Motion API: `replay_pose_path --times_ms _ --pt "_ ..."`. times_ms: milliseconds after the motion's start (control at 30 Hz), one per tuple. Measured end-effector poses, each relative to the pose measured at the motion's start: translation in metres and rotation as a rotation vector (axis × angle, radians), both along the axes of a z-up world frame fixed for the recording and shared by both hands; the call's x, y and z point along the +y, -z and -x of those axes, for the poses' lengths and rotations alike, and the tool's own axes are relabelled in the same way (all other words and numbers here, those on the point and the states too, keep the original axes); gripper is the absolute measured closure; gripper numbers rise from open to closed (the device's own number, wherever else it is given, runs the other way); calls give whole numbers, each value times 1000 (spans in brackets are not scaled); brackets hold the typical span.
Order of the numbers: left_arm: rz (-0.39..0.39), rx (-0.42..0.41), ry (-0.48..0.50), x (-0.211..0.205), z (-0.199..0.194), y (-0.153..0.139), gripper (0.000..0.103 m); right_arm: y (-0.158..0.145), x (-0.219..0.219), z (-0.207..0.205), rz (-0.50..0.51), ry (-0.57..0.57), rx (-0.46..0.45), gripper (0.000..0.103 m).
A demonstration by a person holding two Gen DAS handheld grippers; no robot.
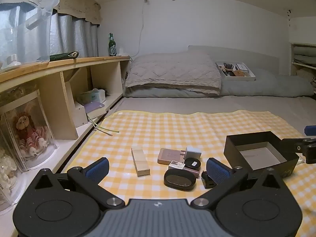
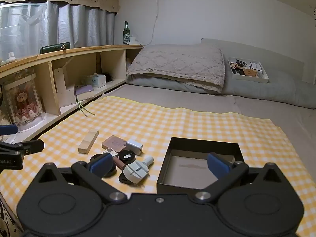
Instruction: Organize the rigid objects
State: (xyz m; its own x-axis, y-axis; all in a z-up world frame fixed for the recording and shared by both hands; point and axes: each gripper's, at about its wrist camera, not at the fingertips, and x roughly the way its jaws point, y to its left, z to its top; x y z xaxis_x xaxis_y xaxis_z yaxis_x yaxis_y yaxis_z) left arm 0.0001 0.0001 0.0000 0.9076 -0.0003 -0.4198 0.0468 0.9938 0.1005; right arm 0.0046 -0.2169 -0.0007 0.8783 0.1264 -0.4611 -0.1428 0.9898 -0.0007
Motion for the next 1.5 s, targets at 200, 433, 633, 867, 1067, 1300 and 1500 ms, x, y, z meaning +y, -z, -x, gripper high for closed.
replay_pose_path --times_ms 200,433,633,867,1067,1300,1500 --pt "7 4 3 0 0 0 0 0 1 0 3 -1 3 0" --pt "11 6 0 0 0 0 0 0 2 -1 5 1 4 0" --pt "12 8 2 0 0 0 0 1 2 -1 8 1 6 0" --pt "13 8 2 0 0 0 0 -2 3 0 12 2 6 0" --pt "14 9 0 0 0 0 0 6 2 -2 12 2 9 0" --pt "15 10 1 0 0 0 0 5 3 0 23 -2 11 0" --pt "17 12 0 0 -1 0 0 5 3 0 24 -1 11 0"
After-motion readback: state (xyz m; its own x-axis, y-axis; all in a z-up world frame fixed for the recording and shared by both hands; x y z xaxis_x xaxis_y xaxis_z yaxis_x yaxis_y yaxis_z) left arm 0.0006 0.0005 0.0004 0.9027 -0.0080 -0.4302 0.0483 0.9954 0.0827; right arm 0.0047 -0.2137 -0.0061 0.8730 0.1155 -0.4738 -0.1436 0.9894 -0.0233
